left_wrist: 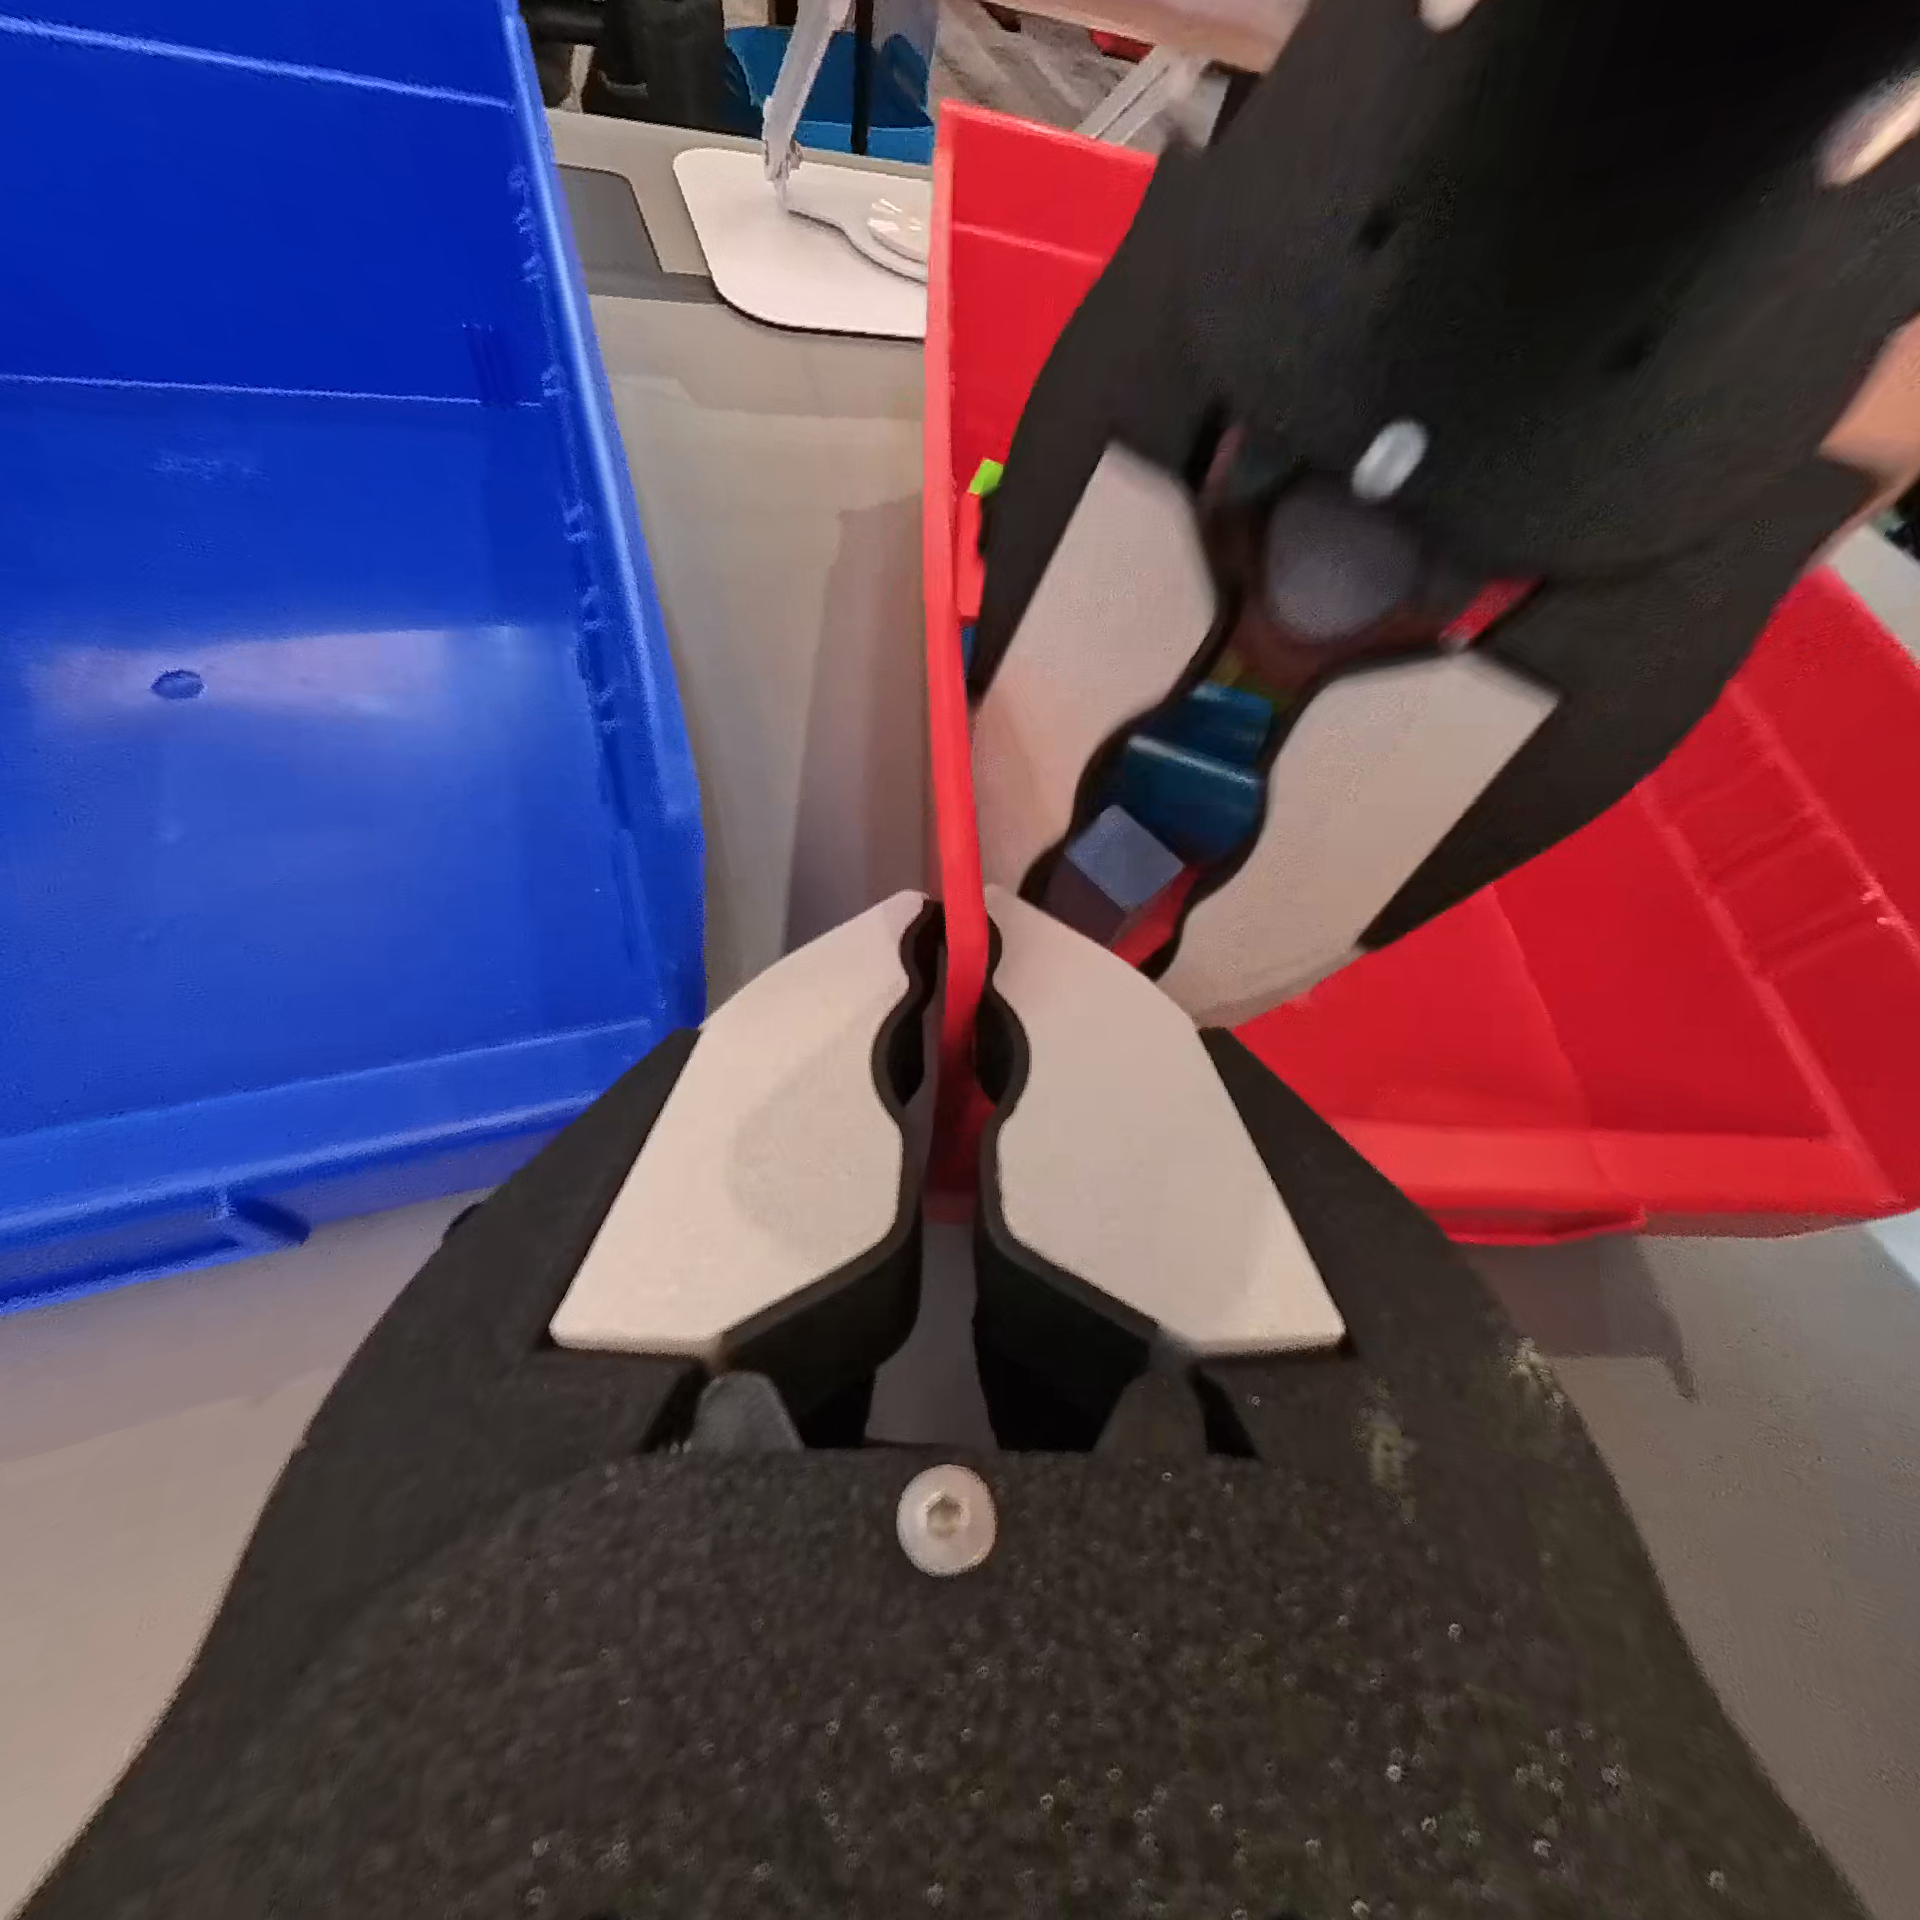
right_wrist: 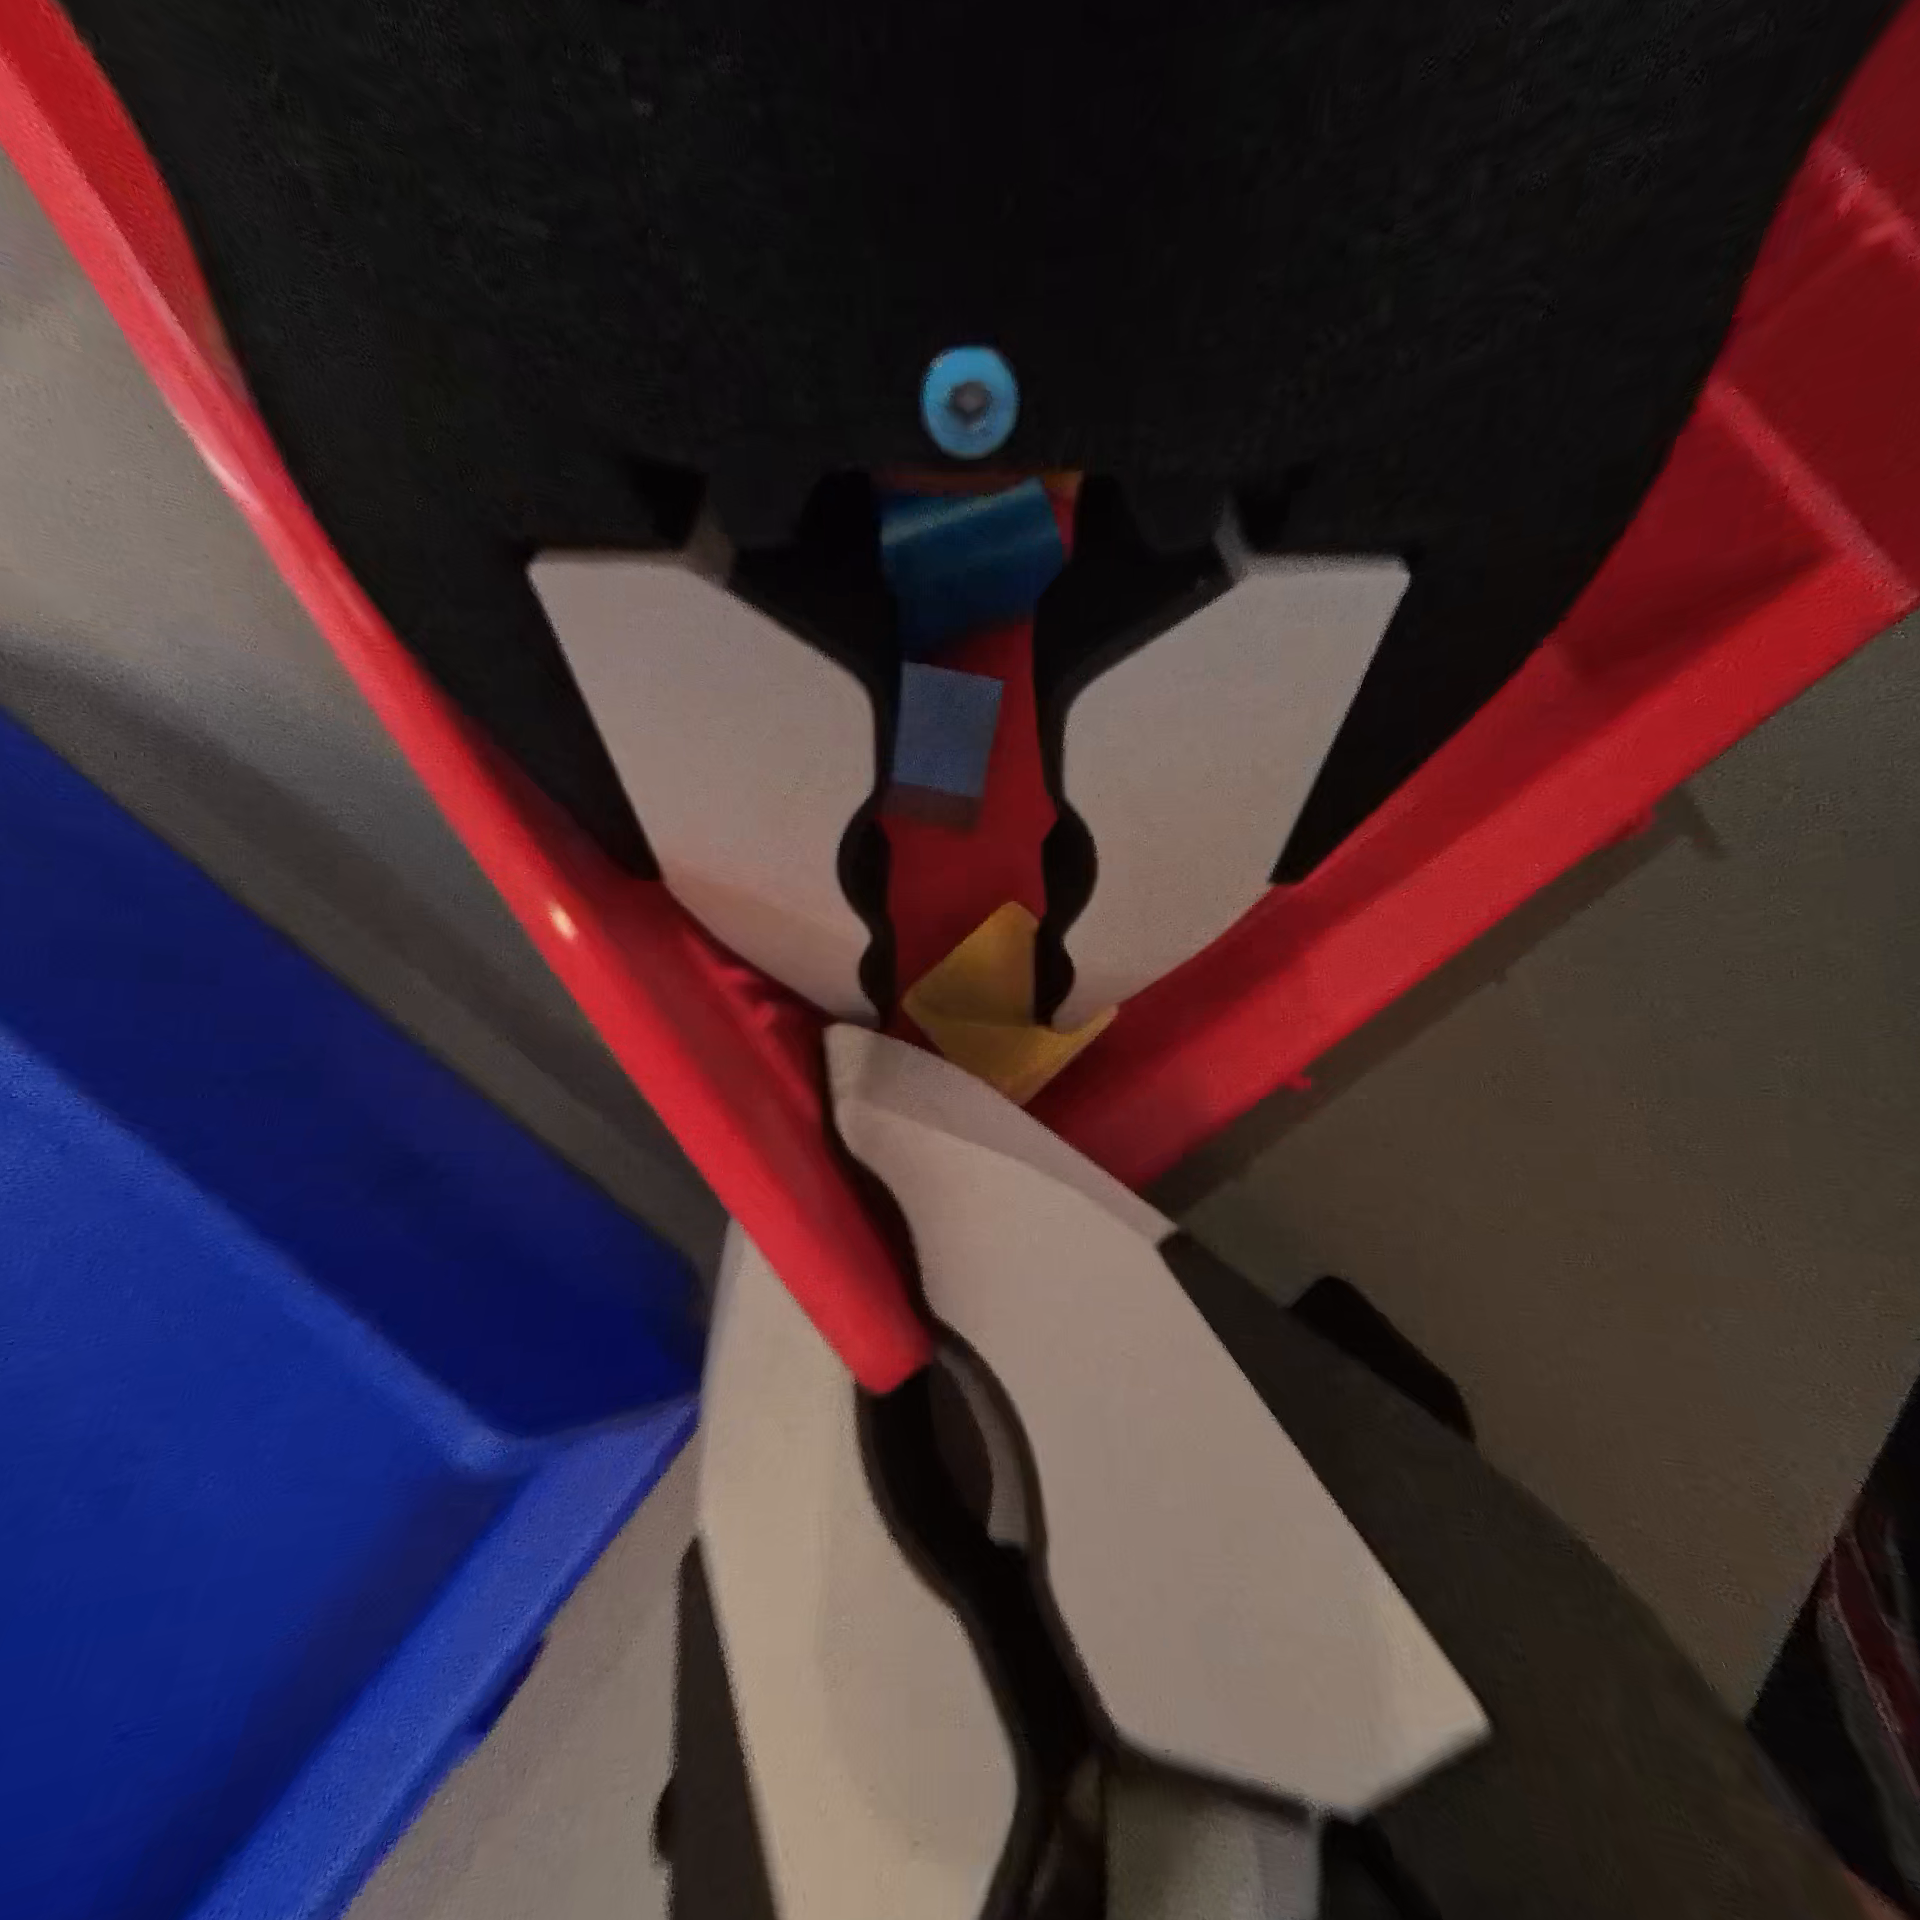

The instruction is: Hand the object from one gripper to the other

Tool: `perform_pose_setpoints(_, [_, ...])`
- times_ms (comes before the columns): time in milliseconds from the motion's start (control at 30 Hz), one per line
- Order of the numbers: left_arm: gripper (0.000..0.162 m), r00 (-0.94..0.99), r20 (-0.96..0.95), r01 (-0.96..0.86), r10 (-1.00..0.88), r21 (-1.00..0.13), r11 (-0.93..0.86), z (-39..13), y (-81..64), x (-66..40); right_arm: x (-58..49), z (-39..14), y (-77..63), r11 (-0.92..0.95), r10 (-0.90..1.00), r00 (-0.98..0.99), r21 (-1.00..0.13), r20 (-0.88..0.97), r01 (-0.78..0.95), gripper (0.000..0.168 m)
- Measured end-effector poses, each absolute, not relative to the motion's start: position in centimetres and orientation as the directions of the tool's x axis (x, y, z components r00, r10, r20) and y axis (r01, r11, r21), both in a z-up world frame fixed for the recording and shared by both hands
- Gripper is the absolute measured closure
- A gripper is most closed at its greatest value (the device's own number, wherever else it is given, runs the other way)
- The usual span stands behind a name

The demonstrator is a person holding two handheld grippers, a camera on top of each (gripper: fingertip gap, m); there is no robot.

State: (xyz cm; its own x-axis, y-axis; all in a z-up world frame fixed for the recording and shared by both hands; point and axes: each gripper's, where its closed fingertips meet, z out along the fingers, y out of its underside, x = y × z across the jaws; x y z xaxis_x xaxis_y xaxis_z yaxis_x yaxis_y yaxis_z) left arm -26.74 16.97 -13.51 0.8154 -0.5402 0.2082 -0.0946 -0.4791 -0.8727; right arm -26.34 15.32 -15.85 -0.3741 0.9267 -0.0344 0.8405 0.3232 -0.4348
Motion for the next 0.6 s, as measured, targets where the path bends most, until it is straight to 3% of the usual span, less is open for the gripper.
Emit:
perform_pose_setpoints(67, [0.158, 0.816, 0.212, -0.09, -0.538, -0.873, -0.48, -13.5, 17.1, -26.9, -26.9, -16.0, 14.4, 0.221, 0.926, -0.344, -0.515, -0.157, 0.829, 0.145])
perform_pose_setpoints(167, [0.158, 0.824, 0.185, -0.109, -0.536, -0.876, -0.47, -13.5, 17.1, -26.9, -26.3, -16.4, 13.8, 0.114, 0.932, -0.274, -0.524, -0.239, 0.844, 0.143])
perform_pose_setpoints(200, [0.158, 0.826, 0.169, -0.123, -0.538, -0.877, -0.465, -13.5, 17.1, -27.0, -24.9, -16.7, 13.0, 0.146, 0.916, -0.299, -0.471, -0.268, 0.87, 0.138])
perform_pose_setpoints(267, [0.158, 0.824, 0.169, -0.124, -0.541, -0.877, -0.463, -13.5, 17.0, -27.0, -19.8, -17.8, 12.6, 0.248, 0.902, -0.307, -0.217, -0.304, 0.944, 0.118])
perform_pose_setpoints(367, [0.158, 0.821, 0.183, -0.113, -0.542, -0.877, -0.467, -13.5, 17.0, -27.0, -15.3, -15.2, 14.1, 0.278, 0.935, -0.286, -0.064, -0.208, 0.958, 0.126])
perform_pose_setpoints(433, [0.158, 0.825, 0.177, -0.115, -0.537, -0.877, -0.466, -13.5, 17.0, -26.9, -14.1, -12.9, 16.0, 0.247, 0.964, -0.251, -0.056, -0.091, 0.967, 0.126])
perform_pose_setpoints(600, [0.158, 0.829, 0.187, -0.103, -0.527, -0.875, -0.474, -13.5, 17.1, -26.9, -11.3, -12.9, 25.6, 0.09, 0.93, -0.14, 0.158, 0.339, 0.983, 0.126])
